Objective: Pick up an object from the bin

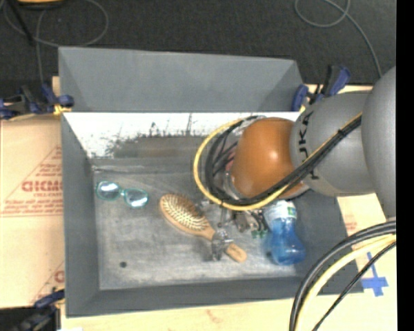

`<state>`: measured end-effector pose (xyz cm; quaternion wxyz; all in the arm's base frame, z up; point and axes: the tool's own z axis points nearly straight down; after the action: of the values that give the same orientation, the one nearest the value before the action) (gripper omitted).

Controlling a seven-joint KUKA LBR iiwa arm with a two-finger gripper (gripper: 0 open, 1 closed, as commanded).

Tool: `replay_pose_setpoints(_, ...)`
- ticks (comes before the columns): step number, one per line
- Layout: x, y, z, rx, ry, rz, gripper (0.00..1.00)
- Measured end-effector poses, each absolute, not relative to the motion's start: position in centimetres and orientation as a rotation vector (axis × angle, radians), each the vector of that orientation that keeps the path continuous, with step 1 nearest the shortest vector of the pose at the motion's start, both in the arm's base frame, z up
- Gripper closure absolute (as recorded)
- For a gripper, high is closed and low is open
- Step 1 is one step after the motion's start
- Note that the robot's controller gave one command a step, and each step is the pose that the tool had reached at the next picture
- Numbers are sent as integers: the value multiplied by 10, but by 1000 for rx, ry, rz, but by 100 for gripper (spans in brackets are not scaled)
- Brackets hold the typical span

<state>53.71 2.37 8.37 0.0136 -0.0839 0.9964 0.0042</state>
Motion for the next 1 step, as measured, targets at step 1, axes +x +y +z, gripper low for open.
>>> replay_pose_setpoints(1, 573, 21, 83, -21, 3111, -2, 100)
